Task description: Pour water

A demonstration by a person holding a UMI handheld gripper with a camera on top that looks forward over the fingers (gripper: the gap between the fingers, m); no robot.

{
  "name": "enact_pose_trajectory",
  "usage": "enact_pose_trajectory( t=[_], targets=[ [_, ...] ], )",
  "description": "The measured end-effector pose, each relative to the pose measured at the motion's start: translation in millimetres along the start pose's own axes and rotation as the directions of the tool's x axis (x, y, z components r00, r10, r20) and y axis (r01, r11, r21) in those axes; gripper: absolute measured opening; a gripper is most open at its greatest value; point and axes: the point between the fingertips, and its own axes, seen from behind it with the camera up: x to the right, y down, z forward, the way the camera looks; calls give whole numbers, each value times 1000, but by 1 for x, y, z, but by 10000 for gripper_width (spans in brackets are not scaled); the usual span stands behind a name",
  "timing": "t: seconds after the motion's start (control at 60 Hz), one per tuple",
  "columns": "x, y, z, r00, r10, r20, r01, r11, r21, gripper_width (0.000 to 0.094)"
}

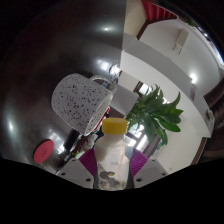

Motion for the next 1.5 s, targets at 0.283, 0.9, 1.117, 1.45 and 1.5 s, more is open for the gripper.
enact_pose_trajectory(
  t=[0.283,0.9,1.117,1.45,1.5],
  targets=[
    [-6,19,-3,981,192,18,-191,981,-30,401],
    [-56,43,-2,-418,883,214,-903,-378,-204,408],
    [-79,42,2,-499,839,215,-866,-475,-158,422],
    [-91,35,6,-495,847,194,-868,-471,-157,505],
    [-91,35,4,-494,849,188,-867,-468,-170,545]
  ],
)
